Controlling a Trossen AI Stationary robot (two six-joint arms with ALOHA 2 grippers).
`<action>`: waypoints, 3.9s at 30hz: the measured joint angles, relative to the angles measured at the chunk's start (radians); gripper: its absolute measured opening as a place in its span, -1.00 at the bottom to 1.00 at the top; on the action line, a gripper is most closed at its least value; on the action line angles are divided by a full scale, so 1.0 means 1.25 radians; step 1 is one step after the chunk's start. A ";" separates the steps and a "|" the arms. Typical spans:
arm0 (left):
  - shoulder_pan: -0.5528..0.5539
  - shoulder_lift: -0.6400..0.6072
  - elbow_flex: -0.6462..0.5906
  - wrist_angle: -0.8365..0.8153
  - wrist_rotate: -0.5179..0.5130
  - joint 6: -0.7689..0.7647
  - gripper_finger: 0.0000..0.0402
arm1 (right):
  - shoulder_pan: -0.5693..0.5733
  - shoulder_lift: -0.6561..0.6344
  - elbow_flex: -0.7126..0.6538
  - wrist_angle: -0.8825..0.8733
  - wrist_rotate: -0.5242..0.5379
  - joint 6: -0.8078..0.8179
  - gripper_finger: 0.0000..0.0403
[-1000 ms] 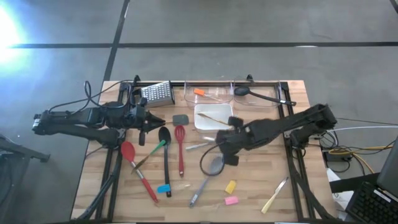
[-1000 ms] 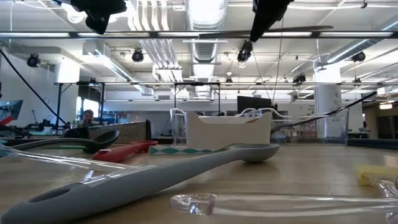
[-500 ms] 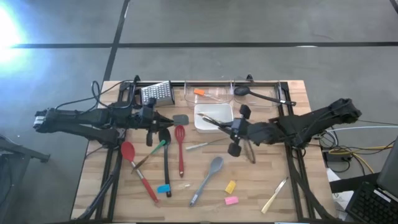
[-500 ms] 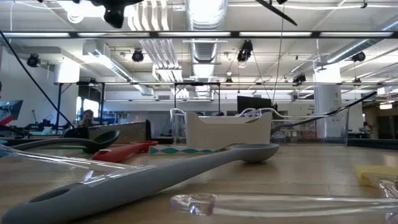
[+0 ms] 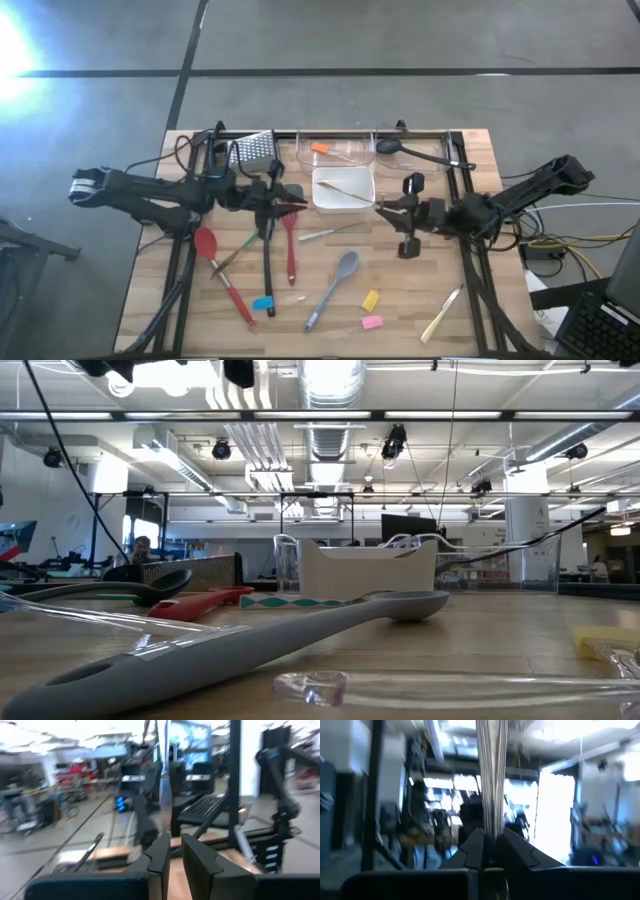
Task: Pick & Place Kitchen Items
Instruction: Put the silver table knife into the white bin
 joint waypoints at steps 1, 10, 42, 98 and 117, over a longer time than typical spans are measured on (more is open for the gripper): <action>0.000 0.020 0.005 0.029 0.019 -0.006 -0.74 | 0.000 0.006 -0.015 0.047 -0.006 -0.011 -0.82; 0.000 0.173 0.121 0.077 0.092 -0.018 -0.74 | 0.001 0.049 -0.041 0.150 -0.076 -0.035 -0.82; 0.004 0.437 0.512 -0.012 0.234 -0.031 -0.74 | -0.002 0.052 -0.015 -0.010 -0.086 0.062 -0.82; -0.012 0.492 0.537 -0.051 0.125 -0.012 -0.10 | -0.059 0.069 0.138 -0.093 -0.208 -0.008 -0.82; -0.014 0.492 0.537 -0.052 0.126 -0.009 -0.64 | -0.060 0.066 0.131 -0.091 -0.207 0.016 -0.82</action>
